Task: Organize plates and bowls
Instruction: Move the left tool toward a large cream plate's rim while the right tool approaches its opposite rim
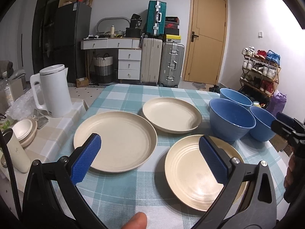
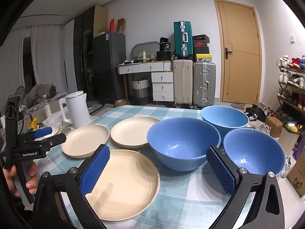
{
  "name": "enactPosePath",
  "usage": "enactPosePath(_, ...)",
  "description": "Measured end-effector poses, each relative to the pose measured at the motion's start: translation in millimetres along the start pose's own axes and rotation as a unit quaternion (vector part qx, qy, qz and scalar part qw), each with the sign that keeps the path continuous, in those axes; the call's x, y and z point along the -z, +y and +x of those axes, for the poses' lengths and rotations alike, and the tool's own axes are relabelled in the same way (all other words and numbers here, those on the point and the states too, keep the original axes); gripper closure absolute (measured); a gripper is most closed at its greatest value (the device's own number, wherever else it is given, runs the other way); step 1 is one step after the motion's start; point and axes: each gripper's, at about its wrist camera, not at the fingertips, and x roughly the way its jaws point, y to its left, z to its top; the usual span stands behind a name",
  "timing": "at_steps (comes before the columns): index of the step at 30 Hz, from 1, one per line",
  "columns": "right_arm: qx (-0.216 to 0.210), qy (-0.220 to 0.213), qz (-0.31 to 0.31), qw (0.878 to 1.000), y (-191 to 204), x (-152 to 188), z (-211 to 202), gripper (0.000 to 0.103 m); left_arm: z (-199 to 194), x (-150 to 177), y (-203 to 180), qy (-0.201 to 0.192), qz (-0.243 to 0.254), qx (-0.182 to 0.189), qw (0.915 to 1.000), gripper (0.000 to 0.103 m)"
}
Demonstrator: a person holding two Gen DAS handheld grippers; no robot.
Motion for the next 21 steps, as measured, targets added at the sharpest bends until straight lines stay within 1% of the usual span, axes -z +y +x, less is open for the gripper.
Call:
enactPosePath(2,-0.004,0.008,0.001,1.0,5.5,-4.7,6.0,0.0,-1.5,-2.6,3.0,0.001,-0.003,-0.002,1.0,0.001)
enactPosePath(5,-0.009,0.014,0.007,1.0,12.1,-10.1,16.1,0.0,-1.2,-6.0,6.5,0.009,-0.002,-0.019,0.9998,0.0)
enactPosePath(7,-0.013,0.017,0.007,1.0,16.6,-13.6,22.3,0.0,0.8,-8.0,9.1,0.017,-0.001,-0.018,0.9997,0.0)
enactPosePath(10,-0.027,0.027,0.007,0.999,23.1,-20.0,34.6,0.0,4.4,-11.7,17.1,0.019,-0.011,-0.027,0.9994,0.0)
enactPosePath(15,-0.047,0.054,0.001,0.997,36.4,-33.4,58.5,0.0,16.8,-17.0,28.4,0.034,-0.02,-0.033,0.9987,0.0)
enactPosePath(21,-0.064,0.062,-0.011,0.996,57.4,-53.9,80.1,0.0,38.2,-26.4,42.7,0.049,-0.04,-0.036,0.9974,0.0)
